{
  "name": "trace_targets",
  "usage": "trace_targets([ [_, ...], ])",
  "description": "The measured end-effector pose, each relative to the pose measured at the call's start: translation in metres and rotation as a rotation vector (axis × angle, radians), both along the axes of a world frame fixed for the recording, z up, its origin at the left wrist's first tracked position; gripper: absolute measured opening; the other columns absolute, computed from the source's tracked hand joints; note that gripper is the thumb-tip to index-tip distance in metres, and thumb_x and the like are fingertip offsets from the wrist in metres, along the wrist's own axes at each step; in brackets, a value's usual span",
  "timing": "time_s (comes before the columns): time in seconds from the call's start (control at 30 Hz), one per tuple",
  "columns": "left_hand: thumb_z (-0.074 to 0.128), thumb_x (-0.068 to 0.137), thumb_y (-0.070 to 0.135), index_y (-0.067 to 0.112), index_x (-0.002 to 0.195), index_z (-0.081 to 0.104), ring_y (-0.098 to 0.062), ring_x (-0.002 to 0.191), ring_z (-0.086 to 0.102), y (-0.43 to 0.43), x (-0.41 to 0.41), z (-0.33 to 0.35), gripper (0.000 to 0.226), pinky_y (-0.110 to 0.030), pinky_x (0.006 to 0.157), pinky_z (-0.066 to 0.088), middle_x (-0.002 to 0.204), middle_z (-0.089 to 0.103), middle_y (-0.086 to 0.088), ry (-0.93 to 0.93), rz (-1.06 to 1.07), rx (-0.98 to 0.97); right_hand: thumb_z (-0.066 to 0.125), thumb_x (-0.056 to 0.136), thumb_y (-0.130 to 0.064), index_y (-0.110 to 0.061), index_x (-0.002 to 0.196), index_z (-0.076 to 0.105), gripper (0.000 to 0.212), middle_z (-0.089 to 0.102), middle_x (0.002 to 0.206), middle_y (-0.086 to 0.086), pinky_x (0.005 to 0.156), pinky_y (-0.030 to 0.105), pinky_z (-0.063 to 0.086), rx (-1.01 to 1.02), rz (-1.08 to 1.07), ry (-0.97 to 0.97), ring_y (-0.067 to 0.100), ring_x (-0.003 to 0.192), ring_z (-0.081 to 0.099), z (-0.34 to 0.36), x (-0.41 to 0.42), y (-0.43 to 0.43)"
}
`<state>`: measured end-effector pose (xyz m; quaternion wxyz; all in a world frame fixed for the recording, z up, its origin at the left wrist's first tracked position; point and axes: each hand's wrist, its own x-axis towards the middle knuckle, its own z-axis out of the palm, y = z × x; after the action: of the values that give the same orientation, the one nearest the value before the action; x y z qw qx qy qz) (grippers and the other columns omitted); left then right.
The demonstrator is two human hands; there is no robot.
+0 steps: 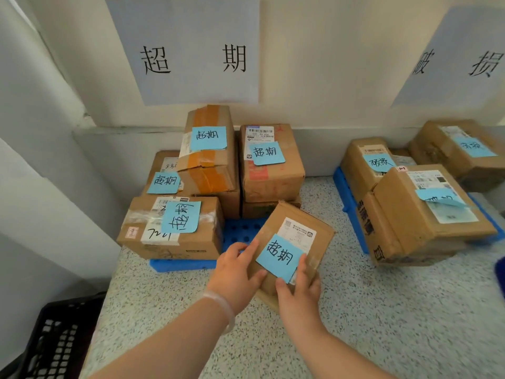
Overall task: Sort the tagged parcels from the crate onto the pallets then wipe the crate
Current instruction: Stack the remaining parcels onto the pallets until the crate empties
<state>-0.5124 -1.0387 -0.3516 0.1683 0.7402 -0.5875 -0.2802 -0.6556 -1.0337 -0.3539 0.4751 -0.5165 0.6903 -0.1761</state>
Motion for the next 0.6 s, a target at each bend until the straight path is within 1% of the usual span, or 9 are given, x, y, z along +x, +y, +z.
trace_targets([
  [0.07, 0.053, 0.097, 0.045, 0.037, 0.155, 0.02, -0.015, 0.136, 0.027, -0.005, 0.003, 0.001, 0.067, -0.032, 0.115, 0.029, 0.152, 0.028, 0.013, -0.032, -0.04, 0.013, 0.046, 0.1, -0.04, -0.048, 0.15, -0.01, 0.076, -0.016, 0.159, 0.003, 0.112, 0.04, 0.033, 0.036, -0.037, -0.039, 0.029, 0.142, 0.022, 0.001, 0.004, 0.005],
  [0.13, 0.051, 0.098, 0.045, 0.038, 0.155, 0.019, -0.017, 0.14, 0.024, -0.013, 0.008, 0.004, 0.066, -0.037, 0.117, 0.027, 0.156, 0.026, 0.013, -0.116, -0.071, 0.015, 0.046, 0.1, -0.038, -0.048, 0.15, -0.01, 0.075, -0.015, 0.16, 0.003, 0.109, 0.039, 0.032, 0.08, -0.043, -0.078, 0.03, 0.143, 0.021, 0.003, 0.005, 0.007],
  [0.2, 0.049, 0.099, 0.045, 0.039, 0.155, 0.017, -0.018, 0.144, 0.018, -0.017, 0.01, 0.006, 0.065, -0.039, 0.118, 0.024, 0.159, 0.02, 0.011, -0.176, -0.069, 0.01, 0.045, 0.101, -0.038, -0.048, 0.151, -0.009, 0.074, -0.01, 0.161, 0.003, 0.107, 0.038, 0.034, 0.111, -0.049, -0.113, 0.029, 0.142, 0.024, 0.005, 0.006, 0.007],
  [0.23, 0.049, 0.099, 0.046, 0.04, 0.155, 0.015, -0.019, 0.146, 0.013, -0.016, 0.009, 0.007, 0.065, -0.04, 0.12, 0.021, 0.161, 0.015, 0.009, -0.185, -0.057, 0.009, 0.045, 0.101, -0.039, -0.05, 0.151, -0.007, 0.073, -0.006, 0.161, 0.001, 0.109, 0.04, 0.037, 0.111, -0.066, -0.139, 0.029, 0.141, 0.027, 0.005, 0.006, 0.006],
  [0.33, 0.045, 0.096, 0.057, 0.04, 0.155, 0.013, -0.02, 0.15, -0.002, 0.001, 0.002, 0.009, 0.069, -0.041, 0.123, 0.011, 0.164, 0.0, 0.006, -0.185, -0.034, -0.021, 0.048, 0.098, -0.042, -0.057, 0.148, 0.001, 0.07, 0.007, 0.159, -0.004, 0.102, 0.05, 0.047, 0.06, -0.112, -0.225, 0.028, 0.136, 0.037, 0.006, 0.008, 0.001],
  [0.43, 0.045, 0.088, 0.071, 0.039, 0.156, 0.01, -0.019, 0.151, -0.009, 0.019, -0.006, 0.008, 0.083, -0.041, 0.124, 0.005, 0.164, -0.01, 0.007, -0.244, -0.077, -0.004, 0.048, 0.098, -0.041, -0.058, 0.146, 0.014, 0.061, 0.019, 0.154, -0.002, 0.102, 0.052, 0.046, 0.044, -0.099, -0.253, 0.026, 0.131, 0.043, 0.007, 0.006, -0.002],
  [0.5, 0.047, 0.087, 0.071, 0.039, 0.156, 0.007, -0.02, 0.151, -0.009, 0.021, -0.007, 0.008, 0.086, -0.04, 0.124, 0.001, 0.164, -0.014, 0.007, -0.321, -0.1, 0.031, 0.047, 0.099, -0.038, -0.056, 0.145, 0.02, 0.056, 0.024, 0.148, -0.002, 0.102, 0.046, 0.047, 0.022, -0.045, -0.213, 0.02, 0.122, 0.046, 0.009, 0.002, -0.003],
  [0.57, 0.046, 0.093, 0.064, 0.039, 0.156, 0.006, -0.021, 0.151, -0.008, 0.016, -0.005, 0.011, 0.079, -0.042, 0.123, -0.001, 0.165, -0.011, 0.006, -0.403, -0.102, 0.031, 0.048, 0.099, -0.037, -0.046, 0.149, 0.022, 0.058, 0.024, 0.143, -0.004, 0.099, 0.037, 0.046, -0.054, 0.023, -0.086, 0.014, 0.116, 0.043, 0.012, -0.008, -0.005],
  [0.6, 0.045, 0.095, 0.06, 0.039, 0.156, 0.007, -0.022, 0.152, -0.007, 0.013, -0.003, 0.013, 0.075, -0.043, 0.123, -0.002, 0.165, -0.009, 0.006, -0.437, -0.1, 0.023, 0.051, 0.098, -0.036, -0.042, 0.15, 0.024, 0.06, 0.026, 0.141, -0.005, 0.099, 0.035, 0.046, -0.129, 0.04, 0.005, 0.012, 0.116, 0.041, 0.013, -0.015, -0.008],
])
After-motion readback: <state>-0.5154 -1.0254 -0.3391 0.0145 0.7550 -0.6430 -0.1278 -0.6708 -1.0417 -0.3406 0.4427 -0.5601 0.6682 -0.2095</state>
